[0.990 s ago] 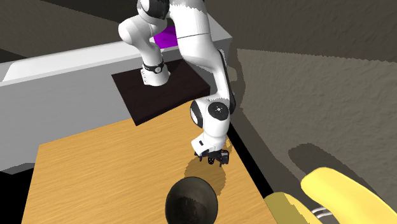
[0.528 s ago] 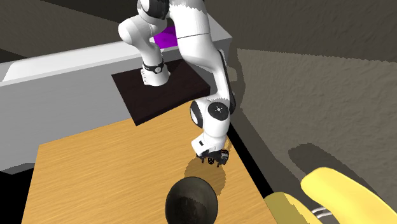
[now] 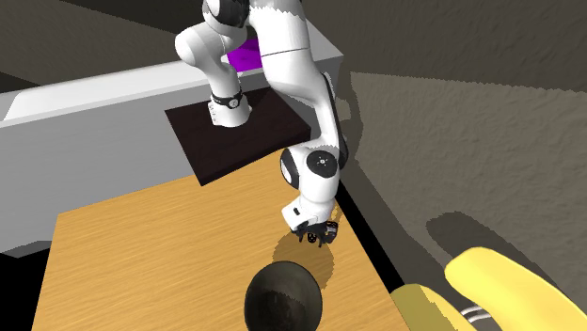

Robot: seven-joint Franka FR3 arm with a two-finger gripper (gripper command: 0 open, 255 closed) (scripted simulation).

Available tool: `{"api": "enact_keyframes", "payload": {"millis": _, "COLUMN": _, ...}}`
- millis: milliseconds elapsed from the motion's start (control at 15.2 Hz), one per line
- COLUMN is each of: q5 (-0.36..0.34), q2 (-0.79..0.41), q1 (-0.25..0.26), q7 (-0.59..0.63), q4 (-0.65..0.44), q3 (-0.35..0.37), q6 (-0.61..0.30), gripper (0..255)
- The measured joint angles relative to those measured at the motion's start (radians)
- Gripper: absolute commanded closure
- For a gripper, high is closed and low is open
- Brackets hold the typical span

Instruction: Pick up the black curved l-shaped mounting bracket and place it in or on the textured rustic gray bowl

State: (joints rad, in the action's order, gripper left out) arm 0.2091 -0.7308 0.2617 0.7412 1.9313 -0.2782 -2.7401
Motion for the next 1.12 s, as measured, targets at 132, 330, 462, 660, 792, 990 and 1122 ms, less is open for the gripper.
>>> {"api": "enact_keyframes", "payload": {"millis": 132, "q5": -0.002, "q2": 0.007, "q1": 0.001, "q7": 0.0, "q4": 0.003, "q3": -0.004, "q6": 0.005, "gripper": 255}}
{"api": "enact_keyframes", "payload": {"millis": 330, "q5": -0.009, "q2": 0.033, "q1": 0.013, "q7": 0.003, "q4": 0.017, "q3": -0.01, "q6": 0.022, "gripper": 255}}
{"api": "enact_keyframes", "payload": {"millis": 462, "q5": -0.014, "q2": 0.054, "q1": 0.019, "q7": 0.006, "q4": 0.021, "q3": -0.018, "q6": 0.039, "gripper": 255}}
{"api": "enact_keyframes", "payload": {"millis": 660, "q5": -0.025, "q2": 0.088, "q1": 0.032, "q7": 0.014, "q4": 0.032, "q3": -0.03, "q6": 0.062, "gripper": 255}}
{"api": "enact_keyframes", "payload": {"millis": 792, "q5": -0.031, "q2": 0.109, "q1": 0.037, "q7": 0.016, "q4": 0.036, "q3": -0.038, "q6": 0.08, "gripper": 255}}
{"api": "enact_keyframes", "payload": {"millis": 990, "q5": -0.042, "q2": 0.14, "q1": 0.045, "q7": 0.02, "q4": 0.041, "q3": -0.05, "q6": 0.105, "gripper": 255}}
{"api": "enact_keyframes", "payload": {"millis": 1122, "q5": -0.05, "q2": 0.164, "q1": 0.053, "q7": 0.024, "q4": 0.046, "q3": -0.059, "q6": 0.124, "gripper": 255}}
